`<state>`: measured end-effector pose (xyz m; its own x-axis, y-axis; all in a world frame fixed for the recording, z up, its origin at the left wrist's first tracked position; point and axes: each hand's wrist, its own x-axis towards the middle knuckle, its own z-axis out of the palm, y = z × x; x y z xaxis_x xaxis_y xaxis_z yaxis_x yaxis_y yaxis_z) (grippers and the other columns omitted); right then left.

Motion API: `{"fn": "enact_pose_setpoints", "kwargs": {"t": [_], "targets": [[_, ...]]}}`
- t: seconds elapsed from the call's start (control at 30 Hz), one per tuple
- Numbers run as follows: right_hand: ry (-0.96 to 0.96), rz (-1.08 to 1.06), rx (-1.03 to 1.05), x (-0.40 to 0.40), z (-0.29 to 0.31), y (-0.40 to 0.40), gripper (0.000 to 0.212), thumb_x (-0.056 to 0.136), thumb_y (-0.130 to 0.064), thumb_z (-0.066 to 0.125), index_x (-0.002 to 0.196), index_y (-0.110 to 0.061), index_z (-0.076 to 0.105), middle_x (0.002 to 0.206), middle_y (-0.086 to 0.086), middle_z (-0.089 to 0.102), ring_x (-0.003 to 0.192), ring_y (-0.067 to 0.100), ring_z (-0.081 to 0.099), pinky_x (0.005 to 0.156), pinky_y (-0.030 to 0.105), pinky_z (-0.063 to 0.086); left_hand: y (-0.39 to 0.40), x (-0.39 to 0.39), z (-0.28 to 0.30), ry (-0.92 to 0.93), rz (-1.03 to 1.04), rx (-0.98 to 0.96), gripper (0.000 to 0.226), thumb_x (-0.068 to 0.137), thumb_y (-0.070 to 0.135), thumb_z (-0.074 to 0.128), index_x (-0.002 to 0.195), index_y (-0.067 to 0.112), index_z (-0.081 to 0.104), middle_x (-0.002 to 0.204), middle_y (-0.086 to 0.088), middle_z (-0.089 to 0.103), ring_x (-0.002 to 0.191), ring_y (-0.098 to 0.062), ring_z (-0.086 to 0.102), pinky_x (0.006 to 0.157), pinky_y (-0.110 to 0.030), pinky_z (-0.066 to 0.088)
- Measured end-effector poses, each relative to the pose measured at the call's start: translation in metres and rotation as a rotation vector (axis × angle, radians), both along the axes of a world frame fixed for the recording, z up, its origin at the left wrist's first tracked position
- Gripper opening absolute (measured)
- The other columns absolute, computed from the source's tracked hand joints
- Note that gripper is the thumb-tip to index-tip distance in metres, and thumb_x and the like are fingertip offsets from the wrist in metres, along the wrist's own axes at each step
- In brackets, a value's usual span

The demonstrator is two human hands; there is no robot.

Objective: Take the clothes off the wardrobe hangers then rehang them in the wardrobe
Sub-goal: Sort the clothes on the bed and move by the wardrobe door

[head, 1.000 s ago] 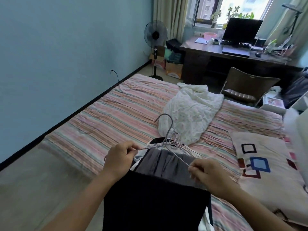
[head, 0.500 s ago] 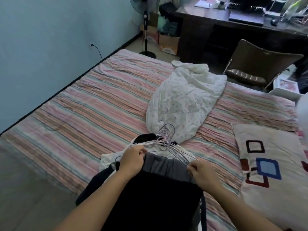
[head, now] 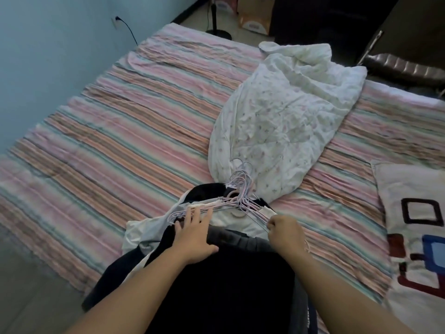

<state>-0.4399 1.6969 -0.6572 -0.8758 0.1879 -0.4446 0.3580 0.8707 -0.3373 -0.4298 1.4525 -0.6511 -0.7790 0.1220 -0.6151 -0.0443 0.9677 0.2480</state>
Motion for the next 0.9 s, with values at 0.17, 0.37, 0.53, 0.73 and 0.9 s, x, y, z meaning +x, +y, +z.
{"fn": "enact_pose_setpoints", "kwargs": {"t": [0.17, 0.37, 0.53, 0.73, 0.9], "targets": [[-0.005, 0.041, 0.073, -0.009, -0.043, 0.001, 0.016, 0.08, -0.01, 0.059, 0.088, -0.017, 0.071, 0.09, 0.006, 0.07, 0.088, 0.032, 0.064, 0.065, 0.032, 0.042, -0.008, 0.004, -0.05, -0.034, -0.015, -0.108, 0.111, 0.085, 0.056, 0.065, 0.15, 0.04, -0.023, 0.16, -0.005, -0.029, 0.146, -0.034, -0.027, 0.111, -0.071, 0.0], [-0.021, 0.162, 0.148, -0.016, -0.075, 0.006, 0.02, 0.083, -0.013, 0.057, 0.096, -0.021, 0.071, 0.095, 0.005, 0.07, 0.091, 0.03, 0.064, 0.071, 0.032, 0.044, -0.005, -0.001, -0.088, -0.038, 0.015, -0.102, 0.105, 0.09, 0.051, 0.061, 0.153, 0.03, -0.019, 0.16, -0.004, -0.029, 0.147, -0.032, -0.026, 0.112, -0.071, 0.003], [-0.009, 0.271, 0.188, -0.022, -0.068, 0.003, 0.016, 0.084, -0.011, 0.055, 0.092, -0.018, 0.066, 0.098, 0.003, 0.067, 0.092, 0.029, 0.063, 0.066, 0.032, 0.039, -0.006, -0.002, -0.088, -0.014, 0.067, -0.067, 0.105, 0.087, 0.052, 0.065, 0.154, 0.034, -0.015, 0.161, 0.0, -0.026, 0.148, -0.028, -0.023, 0.113, -0.068, 0.0], [0.059, 0.352, 0.078, -0.013, -0.032, -0.017, 0.022, 0.088, -0.021, 0.056, 0.108, -0.017, 0.063, 0.114, -0.002, 0.064, 0.104, 0.026, 0.061, 0.08, 0.035, 0.049, -0.012, 0.018, -0.066, 0.103, 0.216, 0.09, 0.102, 0.08, 0.049, 0.069, 0.157, 0.035, 0.004, 0.165, 0.005, -0.01, 0.15, -0.018, -0.015, 0.118, -0.055, -0.005], [-0.007, 0.453, -0.162, -0.015, 0.026, -0.045, 0.046, 0.085, -0.032, 0.066, 0.129, -0.021, 0.063, 0.131, -0.001, 0.062, 0.123, 0.019, 0.055, 0.099, 0.031, 0.045, -0.024, -0.007, 0.001, 0.228, 0.282, 0.231, 0.083, 0.078, 0.044, 0.071, 0.151, 0.029, 0.034, 0.156, 0.003, 0.037, 0.143, -0.017, 0.033, 0.117, -0.041, 0.028]]}}
